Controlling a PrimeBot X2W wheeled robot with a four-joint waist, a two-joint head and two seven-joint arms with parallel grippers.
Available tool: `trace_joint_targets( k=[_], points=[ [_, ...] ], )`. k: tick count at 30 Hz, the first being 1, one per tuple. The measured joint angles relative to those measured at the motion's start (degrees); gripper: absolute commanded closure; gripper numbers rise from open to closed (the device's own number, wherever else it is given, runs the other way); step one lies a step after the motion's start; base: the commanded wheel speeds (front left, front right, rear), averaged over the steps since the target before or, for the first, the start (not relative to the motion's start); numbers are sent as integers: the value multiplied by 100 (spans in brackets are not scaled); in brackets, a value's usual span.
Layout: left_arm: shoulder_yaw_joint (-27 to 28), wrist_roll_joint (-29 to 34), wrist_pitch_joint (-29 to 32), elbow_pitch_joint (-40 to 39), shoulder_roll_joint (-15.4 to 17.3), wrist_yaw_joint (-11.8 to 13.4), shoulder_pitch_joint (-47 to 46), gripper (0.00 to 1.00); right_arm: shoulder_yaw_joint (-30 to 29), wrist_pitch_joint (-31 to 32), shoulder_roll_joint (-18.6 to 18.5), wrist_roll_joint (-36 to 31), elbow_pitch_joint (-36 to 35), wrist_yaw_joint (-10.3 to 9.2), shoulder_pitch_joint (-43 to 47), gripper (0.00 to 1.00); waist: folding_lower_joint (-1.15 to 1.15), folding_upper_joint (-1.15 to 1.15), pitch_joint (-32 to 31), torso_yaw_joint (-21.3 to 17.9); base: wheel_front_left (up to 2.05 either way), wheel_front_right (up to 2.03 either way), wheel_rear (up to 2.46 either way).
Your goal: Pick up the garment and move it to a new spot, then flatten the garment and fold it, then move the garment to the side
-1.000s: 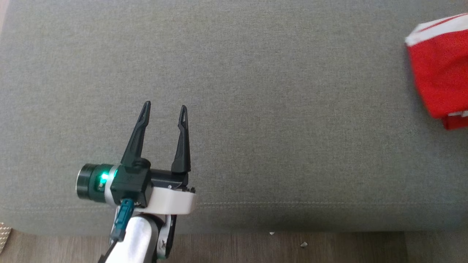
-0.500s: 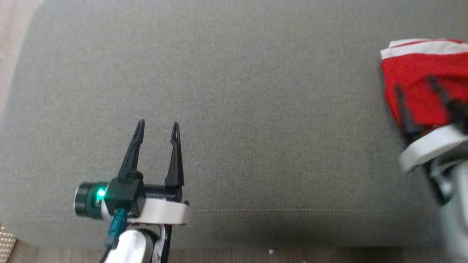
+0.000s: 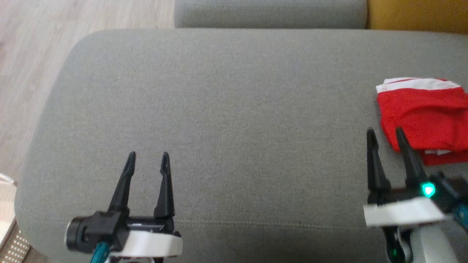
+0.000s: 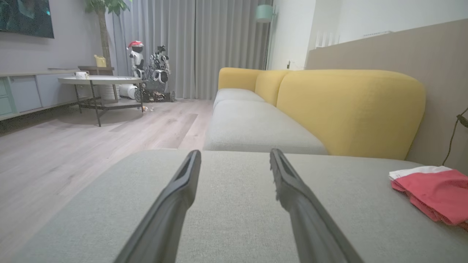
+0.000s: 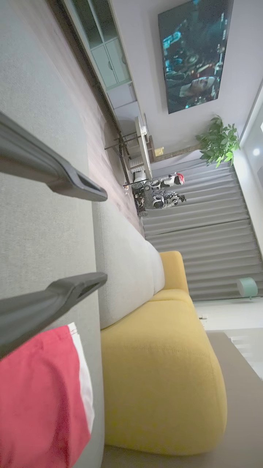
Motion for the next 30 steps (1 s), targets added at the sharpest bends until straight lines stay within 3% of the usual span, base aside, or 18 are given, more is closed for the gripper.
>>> trace_joint_targets(
  k=[4,7,19,20,30],
  points=[
    [121,105,0,-466,0,-44,374,0,-104,-1,135,-96,-469,0,769,0,0,0,-214,-40,0,0,0],
    [192,166,0,-430,1,-52,776,0,-65,-19,220,-96,-394,-1,1090,0,0,0,-315,-138,0,0,0],
    [470,438,0,-153,5,-153,966,0,62,-16,276,-179,-151,-1,1180,0,0,0,-485,-315,0,0,0],
    [472,493,3,-140,5,-146,965,100,67,-16,278,-177,-129,-1,1182,100,0,0,-488,-318,0,0,0],
    [465,23,74,268,18,-181,1096,100,49,64,276,231,249,-1,1356,100,0,0,-469,-345,0,0,0]
  ],
)
